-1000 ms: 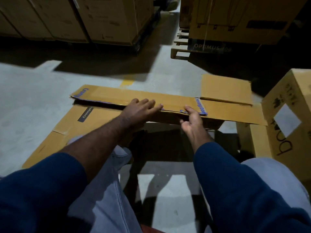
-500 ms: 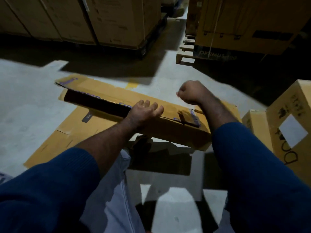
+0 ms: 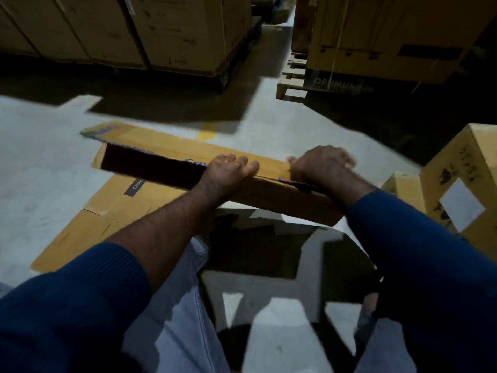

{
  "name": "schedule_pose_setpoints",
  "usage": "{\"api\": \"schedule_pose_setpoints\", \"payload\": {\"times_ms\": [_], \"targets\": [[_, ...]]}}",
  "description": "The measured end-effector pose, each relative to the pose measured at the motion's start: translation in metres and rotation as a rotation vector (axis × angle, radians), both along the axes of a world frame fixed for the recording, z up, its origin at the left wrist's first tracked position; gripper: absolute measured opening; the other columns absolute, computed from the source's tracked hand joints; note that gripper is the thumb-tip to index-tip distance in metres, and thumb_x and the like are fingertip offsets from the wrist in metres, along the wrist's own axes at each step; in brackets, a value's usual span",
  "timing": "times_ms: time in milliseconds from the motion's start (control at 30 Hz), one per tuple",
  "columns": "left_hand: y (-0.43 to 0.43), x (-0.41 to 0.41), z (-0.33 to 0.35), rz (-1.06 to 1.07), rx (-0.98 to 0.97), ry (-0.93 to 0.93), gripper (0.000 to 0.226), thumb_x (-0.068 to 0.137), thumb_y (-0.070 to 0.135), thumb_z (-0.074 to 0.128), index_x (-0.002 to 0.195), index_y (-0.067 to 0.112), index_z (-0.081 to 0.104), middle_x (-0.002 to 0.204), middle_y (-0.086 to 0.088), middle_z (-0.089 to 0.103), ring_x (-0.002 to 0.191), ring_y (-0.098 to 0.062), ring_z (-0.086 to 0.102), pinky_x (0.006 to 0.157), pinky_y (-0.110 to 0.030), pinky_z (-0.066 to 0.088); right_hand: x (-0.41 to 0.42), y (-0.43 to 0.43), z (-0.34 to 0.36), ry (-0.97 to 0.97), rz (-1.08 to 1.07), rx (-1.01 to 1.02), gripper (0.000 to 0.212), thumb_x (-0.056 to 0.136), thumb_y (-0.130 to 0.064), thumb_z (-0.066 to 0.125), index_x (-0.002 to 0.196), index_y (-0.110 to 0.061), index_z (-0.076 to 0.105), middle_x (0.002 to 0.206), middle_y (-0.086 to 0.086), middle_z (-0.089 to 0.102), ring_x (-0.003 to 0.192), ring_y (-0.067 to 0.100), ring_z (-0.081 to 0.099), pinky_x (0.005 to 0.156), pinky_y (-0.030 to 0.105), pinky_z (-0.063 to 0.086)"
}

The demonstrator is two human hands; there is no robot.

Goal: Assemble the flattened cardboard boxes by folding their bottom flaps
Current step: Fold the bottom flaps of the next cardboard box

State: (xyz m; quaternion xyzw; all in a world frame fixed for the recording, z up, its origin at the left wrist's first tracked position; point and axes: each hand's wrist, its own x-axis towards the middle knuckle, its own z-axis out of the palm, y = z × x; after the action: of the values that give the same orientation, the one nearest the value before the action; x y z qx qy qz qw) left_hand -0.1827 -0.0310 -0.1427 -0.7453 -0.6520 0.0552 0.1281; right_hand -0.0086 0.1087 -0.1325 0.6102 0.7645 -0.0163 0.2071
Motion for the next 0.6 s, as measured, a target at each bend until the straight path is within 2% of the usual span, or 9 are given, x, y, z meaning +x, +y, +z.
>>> {"api": "schedule_pose_setpoints", "payload": {"times_ms": [33, 67, 133, 200, 267, 333, 367, 500, 600], "targets": [[0.002, -0.001, 0.004, 0.072, -0.002, -0.018, 0.038, 0.098, 0.025, 0.053, 0.136, 0.022, 0.053, 0.124, -0.012, 0.064, 0.109, -0.037, 0.064, 0.083, -0.042, 0.049, -0.008, -0.011, 0.004, 0.081, 0.036, -0.040, 0.099, 0.082, -0.087, 0.022, 0.130, -0.011, 0.063, 0.116, 0.019, 0.064, 0.106, 0.039, 0.060, 0.093, 0.053, 0.047], [0.003, -0.003, 0.008, 0.135, -0.005, -0.026, 0.035, 0.100, 0.027, 0.051, 0.135, 0.024, 0.051, 0.122, -0.009, 0.064, 0.107, -0.034, 0.065, 0.077, -0.039, 0.047, -0.012, -0.022, 0.008, 0.144, 0.086, -0.051, 0.103, 0.083, -0.091, 0.017, 0.131, -0.011, 0.062, 0.120, 0.019, 0.063, 0.108, 0.038, 0.060, 0.092, 0.051, 0.049], [0.002, -0.008, 0.016, 0.262, 0.006, -0.044, 0.031, 0.101, 0.026, 0.053, 0.132, 0.027, 0.052, 0.118, -0.007, 0.065, 0.102, -0.031, 0.067, 0.070, -0.036, 0.043, -0.012, -0.037, 0.021, 0.249, 0.207, -0.021, 0.101, 0.083, -0.093, 0.014, 0.132, -0.017, 0.060, 0.123, 0.016, 0.063, 0.111, 0.036, 0.060, 0.099, 0.054, 0.048], [-0.006, -0.019, 0.027, 0.381, 0.007, -0.058, 0.035, 0.102, 0.017, 0.052, 0.135, 0.029, 0.053, 0.120, -0.008, 0.065, 0.104, -0.032, 0.066, 0.074, -0.037, 0.047, -0.010, -0.037, 0.027, 0.332, 0.390, 0.049, 0.082, 0.087, -0.087, 0.036, 0.141, -0.026, 0.051, 0.123, 0.012, 0.062, 0.111, 0.032, 0.059, 0.101, 0.055, 0.047], [-0.015, -0.030, 0.038, 0.453, 0.027, -0.053, 0.041, 0.102, 0.010, 0.050, 0.137, 0.030, 0.054, 0.122, -0.009, 0.065, 0.107, -0.032, 0.066, 0.076, -0.037, 0.048, -0.008, -0.031, 0.021, 0.345, 0.565, 0.200, 0.067, 0.091, -0.052, 0.067, 0.149, -0.034, 0.039, 0.126, 0.007, 0.061, 0.115, 0.029, 0.058, 0.107, 0.060, 0.041], [-0.031, -0.051, 0.042, 0.501, 0.050, -0.072, 0.044, 0.101, 0.007, 0.051, 0.138, 0.031, 0.055, 0.121, -0.009, 0.066, 0.106, -0.032, 0.066, 0.073, -0.037, 0.046, -0.022, -0.030, 0.014, 0.450, 0.648, 0.351, 0.065, 0.089, -0.018, 0.072, 0.146, -0.035, 0.045, 0.124, 0.003, 0.063, 0.115, 0.027, 0.059, 0.110, 0.065, 0.034], [-0.042, -0.064, 0.041, 0.527, 0.063, -0.097, 0.047, 0.100, 0.007, 0.054, 0.139, 0.032, 0.055, 0.121, -0.008, 0.067, 0.106, -0.032, 0.067, 0.074, -0.037, 0.047, -0.034, -0.031, 0.015, 0.506, 0.683, 0.405, 0.059, 0.089, -0.014, 0.071, 0.141, -0.034, 0.052, 0.121, 0.002, 0.066, 0.111, 0.026, 0.062, 0.109, 0.064, 0.036], [-0.083, -0.120, 0.033, 0.628, 0.141, -0.230, 0.053, 0.093, 0.009, 0.065, 0.135, 0.040, 0.058, 0.121, -0.002, 0.069, 0.105, -0.029, 0.067, 0.084, -0.042, 0.054, -0.101, -0.039, 0.026, 0.539, 0.866, 0.436, 0.035, 0.095, -0.027, 0.069, 0.130, -0.031, 0.066, 0.105, 0.003, 0.073, 0.090, 0.024, 0.069, 0.083, 0.041, 0.056], [-0.104, -0.160, 0.024, 0.736, 0.142, -0.257, 0.050, 0.088, 0.009, 0.064, 0.129, 0.037, 0.062, 0.113, -0.005, 0.070, 0.103, -0.033, 0.066, 0.082, -0.041, 0.052, -0.168, -0.048, 0.036, 0.509, 0.938, 0.362, 0.035, 0.098, -0.030, 0.064, 0.131, -0.039, 0.065, 0.108, 0.003, 0.074, 0.092, 0.028, 0.070, 0.078, 0.038, 0.058]]}}
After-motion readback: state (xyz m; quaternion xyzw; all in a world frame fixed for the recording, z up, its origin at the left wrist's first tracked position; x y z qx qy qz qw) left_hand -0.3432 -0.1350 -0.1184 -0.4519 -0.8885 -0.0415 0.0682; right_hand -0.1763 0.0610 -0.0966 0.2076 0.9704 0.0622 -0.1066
